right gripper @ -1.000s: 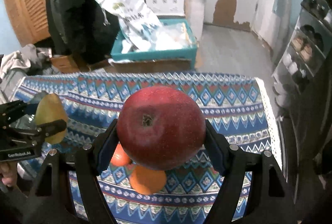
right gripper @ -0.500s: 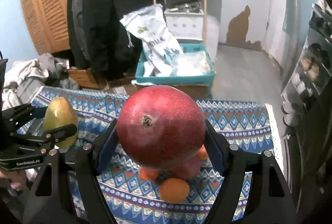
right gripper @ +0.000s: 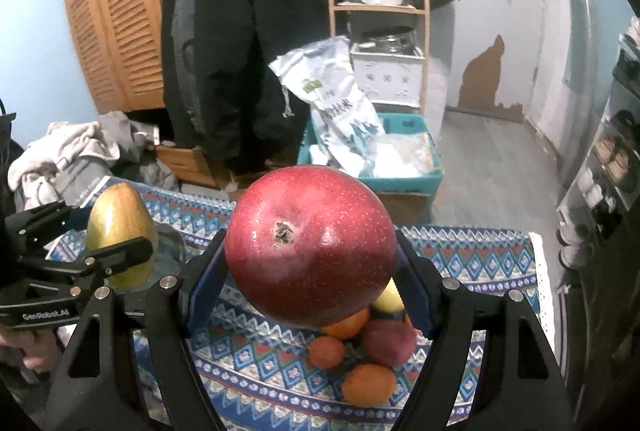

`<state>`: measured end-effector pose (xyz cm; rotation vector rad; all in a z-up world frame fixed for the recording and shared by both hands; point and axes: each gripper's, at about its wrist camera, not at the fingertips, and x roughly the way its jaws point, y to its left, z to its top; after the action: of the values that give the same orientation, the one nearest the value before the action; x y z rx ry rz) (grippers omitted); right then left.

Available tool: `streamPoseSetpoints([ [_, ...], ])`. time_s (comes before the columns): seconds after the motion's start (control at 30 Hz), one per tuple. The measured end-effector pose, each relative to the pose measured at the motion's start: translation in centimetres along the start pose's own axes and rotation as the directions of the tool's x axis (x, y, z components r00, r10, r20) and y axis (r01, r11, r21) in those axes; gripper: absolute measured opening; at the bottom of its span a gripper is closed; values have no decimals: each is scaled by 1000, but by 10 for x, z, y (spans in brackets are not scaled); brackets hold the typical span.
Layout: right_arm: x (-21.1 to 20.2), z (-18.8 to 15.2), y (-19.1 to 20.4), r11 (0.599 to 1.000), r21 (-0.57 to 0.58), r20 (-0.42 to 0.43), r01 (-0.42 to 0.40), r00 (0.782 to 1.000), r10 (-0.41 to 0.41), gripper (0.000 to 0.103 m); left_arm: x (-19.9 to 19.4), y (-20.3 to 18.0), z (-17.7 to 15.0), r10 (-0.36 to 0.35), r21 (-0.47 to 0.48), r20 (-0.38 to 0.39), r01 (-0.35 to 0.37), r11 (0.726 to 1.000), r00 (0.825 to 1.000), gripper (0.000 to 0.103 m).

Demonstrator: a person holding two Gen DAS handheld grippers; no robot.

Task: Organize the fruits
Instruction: 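Lift and carry the pear with the left tool while the right tool carries the apple toward the bowl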

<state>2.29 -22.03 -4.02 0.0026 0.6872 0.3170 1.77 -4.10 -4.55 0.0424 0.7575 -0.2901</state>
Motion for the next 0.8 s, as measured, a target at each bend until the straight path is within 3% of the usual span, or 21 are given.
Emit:
streamPoseSetpoints([
  [0.37, 14, 20, 36, 997, -29, 10, -72, 997, 72, 77, -20, 32, -2, 28, -42, 36, -26, 999, 999, 66],
  [0.8, 48, 36, 91, 985, -69, -24, -159, 987, 158, 77, -27, 85, -19, 92, -124, 20, -89, 988, 996, 66],
])
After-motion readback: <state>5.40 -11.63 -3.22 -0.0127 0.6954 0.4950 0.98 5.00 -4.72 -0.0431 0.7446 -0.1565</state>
